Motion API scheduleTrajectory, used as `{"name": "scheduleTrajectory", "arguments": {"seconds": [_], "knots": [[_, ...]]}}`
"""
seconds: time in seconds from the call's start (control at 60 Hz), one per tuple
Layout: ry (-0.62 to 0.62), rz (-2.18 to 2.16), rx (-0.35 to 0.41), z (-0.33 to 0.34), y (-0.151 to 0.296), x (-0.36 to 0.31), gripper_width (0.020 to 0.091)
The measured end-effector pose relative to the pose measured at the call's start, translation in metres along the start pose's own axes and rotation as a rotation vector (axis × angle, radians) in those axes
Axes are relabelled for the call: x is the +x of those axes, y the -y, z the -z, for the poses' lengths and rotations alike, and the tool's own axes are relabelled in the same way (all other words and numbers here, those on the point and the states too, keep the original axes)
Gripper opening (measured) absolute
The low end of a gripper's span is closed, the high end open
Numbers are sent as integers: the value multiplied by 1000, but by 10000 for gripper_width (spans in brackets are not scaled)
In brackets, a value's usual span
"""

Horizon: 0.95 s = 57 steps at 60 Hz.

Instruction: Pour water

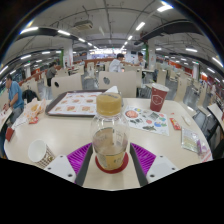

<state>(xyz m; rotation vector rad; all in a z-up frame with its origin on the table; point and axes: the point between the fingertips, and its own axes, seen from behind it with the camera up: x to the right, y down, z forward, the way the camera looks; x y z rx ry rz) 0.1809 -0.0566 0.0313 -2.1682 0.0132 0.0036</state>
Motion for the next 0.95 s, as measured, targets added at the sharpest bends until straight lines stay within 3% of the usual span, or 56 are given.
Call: {"name": "scheduleTrajectory", "arguments": {"seconds": [0.033, 0.083, 0.133, 0.333, 0.6, 0.95], "knots": [[-8, -3, -18, 2, -4, 2, 868], [-16, 4, -45, 17, -5, -1, 823], [-25, 9, -64, 36, -5, -6, 854], [-34, 44, -125, 119, -2, -35, 845], [-41, 37, -132, 204, 7, -65, 848], [-39, 46, -120, 232, 6, -69, 849]]}}
